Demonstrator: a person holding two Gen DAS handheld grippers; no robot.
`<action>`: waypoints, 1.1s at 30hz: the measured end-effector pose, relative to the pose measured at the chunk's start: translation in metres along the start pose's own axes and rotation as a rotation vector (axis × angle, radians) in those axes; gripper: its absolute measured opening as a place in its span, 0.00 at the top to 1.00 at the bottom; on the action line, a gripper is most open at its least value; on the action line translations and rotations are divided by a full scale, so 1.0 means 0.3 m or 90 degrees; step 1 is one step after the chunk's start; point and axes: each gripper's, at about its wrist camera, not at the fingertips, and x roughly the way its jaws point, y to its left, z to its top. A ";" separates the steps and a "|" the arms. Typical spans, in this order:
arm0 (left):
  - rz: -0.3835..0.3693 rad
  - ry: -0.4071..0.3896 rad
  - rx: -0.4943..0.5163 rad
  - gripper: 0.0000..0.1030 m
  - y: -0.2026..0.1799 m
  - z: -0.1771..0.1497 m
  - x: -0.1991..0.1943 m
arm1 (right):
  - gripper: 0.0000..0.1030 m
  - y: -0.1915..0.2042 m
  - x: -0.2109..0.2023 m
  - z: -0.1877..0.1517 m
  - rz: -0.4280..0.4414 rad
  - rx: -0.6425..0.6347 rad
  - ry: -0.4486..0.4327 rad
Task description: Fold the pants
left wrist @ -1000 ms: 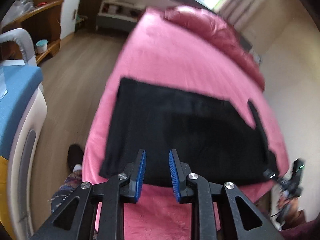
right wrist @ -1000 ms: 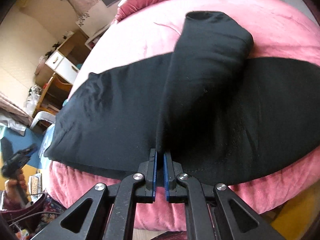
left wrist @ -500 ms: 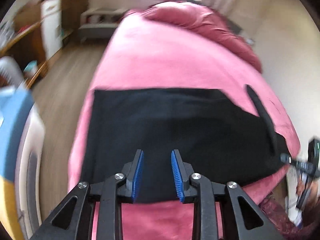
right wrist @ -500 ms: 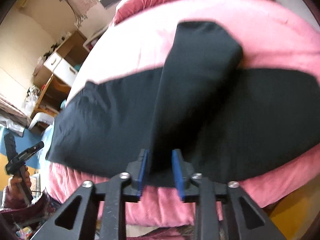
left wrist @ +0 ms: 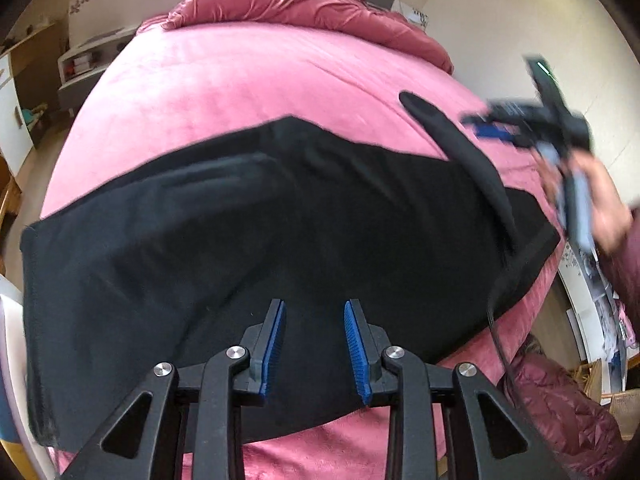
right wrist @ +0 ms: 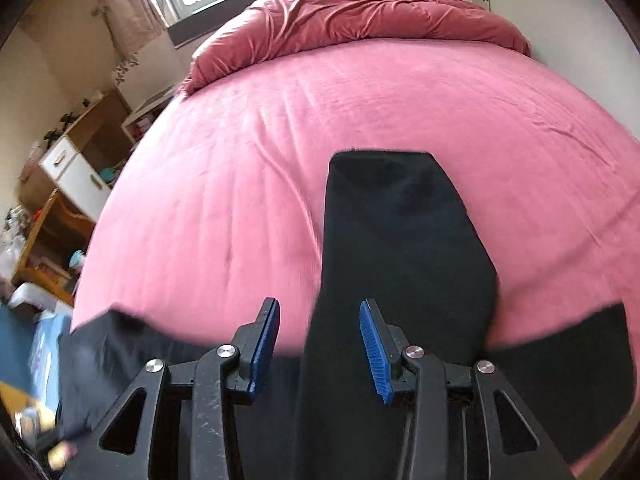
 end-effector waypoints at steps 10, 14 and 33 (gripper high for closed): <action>-0.016 0.041 -0.022 0.70 0.008 -0.019 0.095 | 0.45 0.036 0.331 0.209 -0.140 -0.006 0.075; -0.023 0.044 -0.030 0.69 0.013 -0.016 0.103 | 0.73 0.024 0.364 0.206 -0.176 -0.025 0.087; -0.038 0.015 0.033 0.69 -0.072 0.002 0.052 | 0.94 -0.355 -0.458 -0.050 0.011 0.220 -0.184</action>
